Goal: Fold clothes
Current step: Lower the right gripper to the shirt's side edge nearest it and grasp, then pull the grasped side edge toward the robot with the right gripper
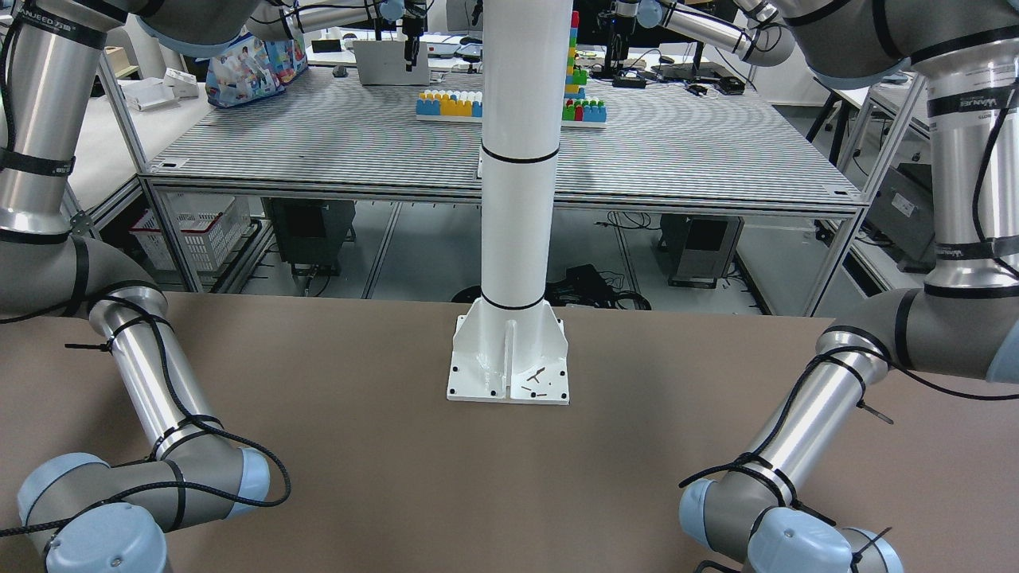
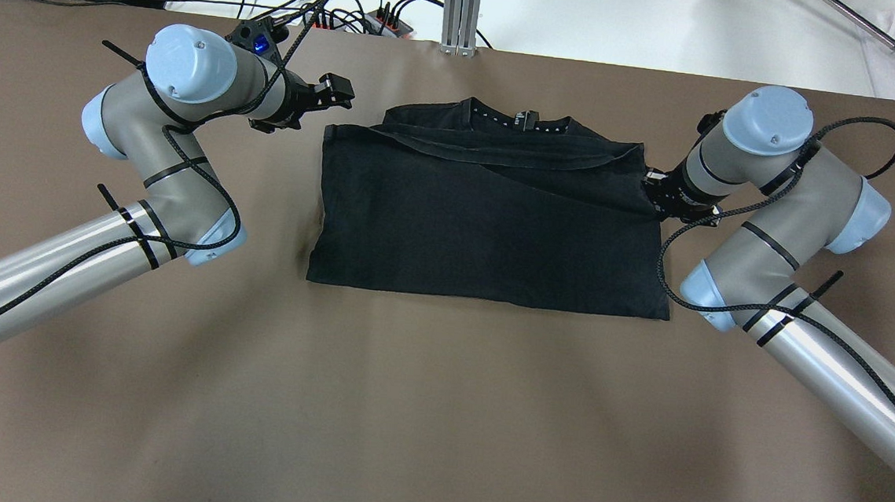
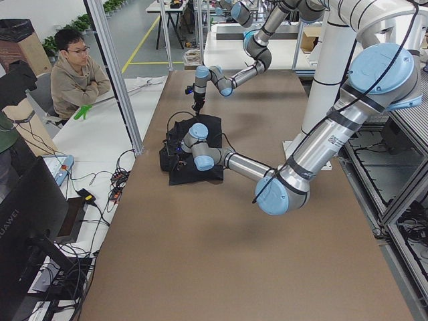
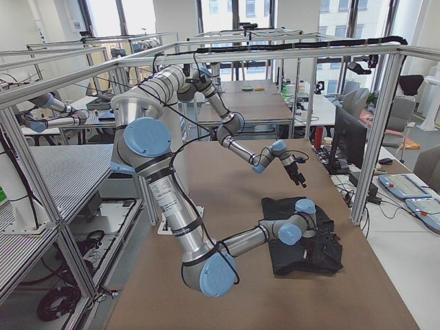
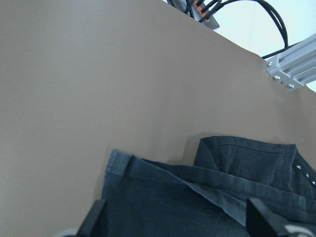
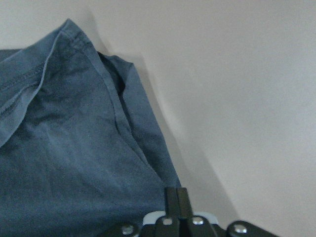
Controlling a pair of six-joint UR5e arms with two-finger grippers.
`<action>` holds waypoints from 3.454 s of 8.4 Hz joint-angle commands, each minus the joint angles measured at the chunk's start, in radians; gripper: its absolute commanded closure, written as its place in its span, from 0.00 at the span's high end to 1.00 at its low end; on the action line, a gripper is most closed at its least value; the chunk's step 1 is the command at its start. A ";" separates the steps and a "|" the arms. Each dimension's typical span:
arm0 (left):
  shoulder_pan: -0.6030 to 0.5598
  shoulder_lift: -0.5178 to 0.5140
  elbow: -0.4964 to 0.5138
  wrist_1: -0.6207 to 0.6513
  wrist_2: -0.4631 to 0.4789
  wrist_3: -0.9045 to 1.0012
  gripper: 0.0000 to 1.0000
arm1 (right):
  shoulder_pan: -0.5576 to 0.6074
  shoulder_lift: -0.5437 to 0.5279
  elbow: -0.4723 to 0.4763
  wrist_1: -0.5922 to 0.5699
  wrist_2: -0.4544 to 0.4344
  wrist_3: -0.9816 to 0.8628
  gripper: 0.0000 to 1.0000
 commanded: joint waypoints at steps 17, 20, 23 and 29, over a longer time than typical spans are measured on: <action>0.028 -0.010 -0.002 0.002 0.031 -0.022 0.98 | -0.148 -0.340 0.232 0.310 -0.022 0.146 0.00; 0.028 -0.010 -0.002 0.002 0.031 -0.022 0.98 | -0.147 -0.343 0.244 0.310 -0.016 0.148 0.00; 0.066 -0.013 -0.002 0.000 0.072 -0.044 0.98 | -0.235 -0.497 0.592 0.224 0.013 0.370 0.00; 0.064 -0.015 -0.056 0.014 0.058 -0.047 0.98 | -0.723 -0.505 0.800 0.220 -0.060 0.738 0.00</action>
